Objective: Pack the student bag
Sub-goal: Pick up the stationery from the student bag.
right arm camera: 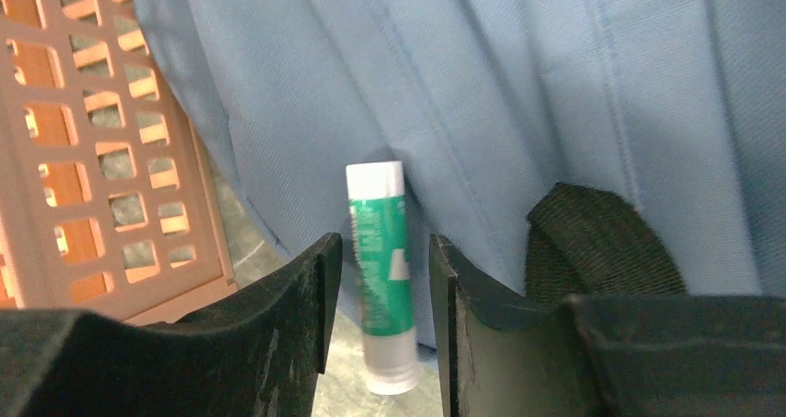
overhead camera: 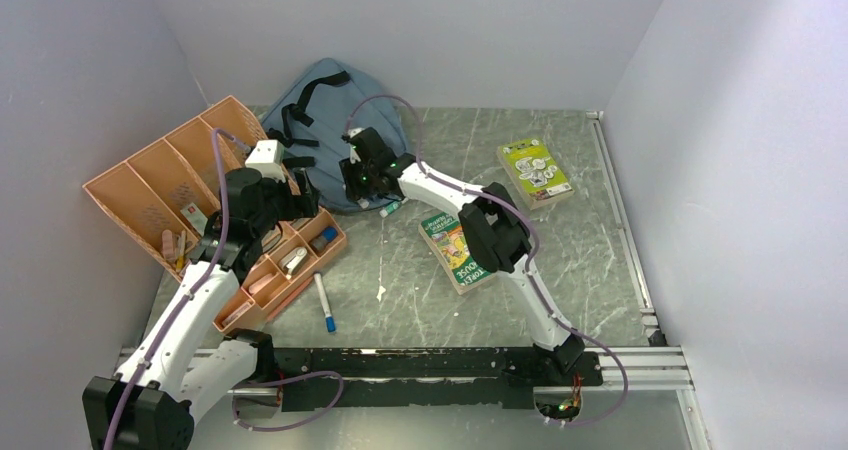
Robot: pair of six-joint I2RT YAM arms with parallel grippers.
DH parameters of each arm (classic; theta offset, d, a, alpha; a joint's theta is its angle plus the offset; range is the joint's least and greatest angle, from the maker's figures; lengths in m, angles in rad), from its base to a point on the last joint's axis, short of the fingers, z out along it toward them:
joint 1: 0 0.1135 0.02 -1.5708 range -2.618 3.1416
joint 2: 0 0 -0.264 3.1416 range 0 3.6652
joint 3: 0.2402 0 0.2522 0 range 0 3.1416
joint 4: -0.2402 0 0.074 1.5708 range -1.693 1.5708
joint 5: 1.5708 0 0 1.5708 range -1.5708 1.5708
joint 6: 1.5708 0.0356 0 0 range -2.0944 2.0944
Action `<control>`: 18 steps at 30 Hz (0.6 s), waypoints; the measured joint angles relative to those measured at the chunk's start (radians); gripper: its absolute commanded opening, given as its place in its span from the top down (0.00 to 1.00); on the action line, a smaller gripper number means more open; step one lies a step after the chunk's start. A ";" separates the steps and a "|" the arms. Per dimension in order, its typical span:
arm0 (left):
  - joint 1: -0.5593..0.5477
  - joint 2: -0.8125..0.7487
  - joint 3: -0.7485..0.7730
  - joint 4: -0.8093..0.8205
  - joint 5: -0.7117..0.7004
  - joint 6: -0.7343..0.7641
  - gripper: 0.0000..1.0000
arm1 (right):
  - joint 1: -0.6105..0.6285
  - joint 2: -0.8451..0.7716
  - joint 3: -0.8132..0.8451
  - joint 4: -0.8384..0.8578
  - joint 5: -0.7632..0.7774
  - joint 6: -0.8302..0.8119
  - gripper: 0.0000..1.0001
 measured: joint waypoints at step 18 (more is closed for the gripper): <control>0.000 -0.003 0.000 0.000 0.000 0.000 0.13 | 0.074 -0.086 -0.169 0.049 0.104 -0.085 0.80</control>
